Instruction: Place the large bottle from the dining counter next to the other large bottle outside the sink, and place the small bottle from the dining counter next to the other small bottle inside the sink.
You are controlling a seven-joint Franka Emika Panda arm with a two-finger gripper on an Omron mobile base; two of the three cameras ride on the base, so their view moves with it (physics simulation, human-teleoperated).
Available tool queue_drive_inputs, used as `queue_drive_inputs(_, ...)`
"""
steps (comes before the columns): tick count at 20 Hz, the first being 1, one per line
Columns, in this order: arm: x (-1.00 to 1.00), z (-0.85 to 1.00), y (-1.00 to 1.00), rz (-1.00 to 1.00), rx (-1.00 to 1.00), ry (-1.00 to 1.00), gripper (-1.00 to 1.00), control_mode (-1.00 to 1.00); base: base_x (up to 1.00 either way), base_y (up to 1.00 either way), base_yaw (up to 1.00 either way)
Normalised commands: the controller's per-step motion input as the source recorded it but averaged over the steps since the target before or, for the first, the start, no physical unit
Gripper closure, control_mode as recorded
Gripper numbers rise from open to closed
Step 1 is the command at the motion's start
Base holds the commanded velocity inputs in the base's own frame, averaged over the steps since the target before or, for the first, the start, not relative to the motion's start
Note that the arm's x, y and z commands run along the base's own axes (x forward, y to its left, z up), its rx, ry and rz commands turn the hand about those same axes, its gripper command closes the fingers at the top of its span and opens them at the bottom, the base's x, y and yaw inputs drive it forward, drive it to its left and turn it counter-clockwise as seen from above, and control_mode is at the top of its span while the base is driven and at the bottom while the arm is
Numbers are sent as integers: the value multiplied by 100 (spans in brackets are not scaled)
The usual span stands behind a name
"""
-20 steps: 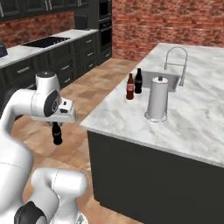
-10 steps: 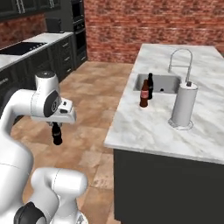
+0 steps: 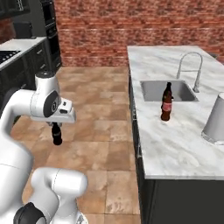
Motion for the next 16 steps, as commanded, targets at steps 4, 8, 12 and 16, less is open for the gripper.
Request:
queue_drive_inputs(4,0,0,0,0,0,0,100,100,96,100,-46)
queue_drive_inputs(8,0,0,0,0,0,0,100,100,100,100,-54)
queue_drive_inputs(12,0,0,0,0,0,0,100,100,100,100,-55)
queue_drive_inputs(16,0,0,0,0,0,0,100,100,100,99,-53)
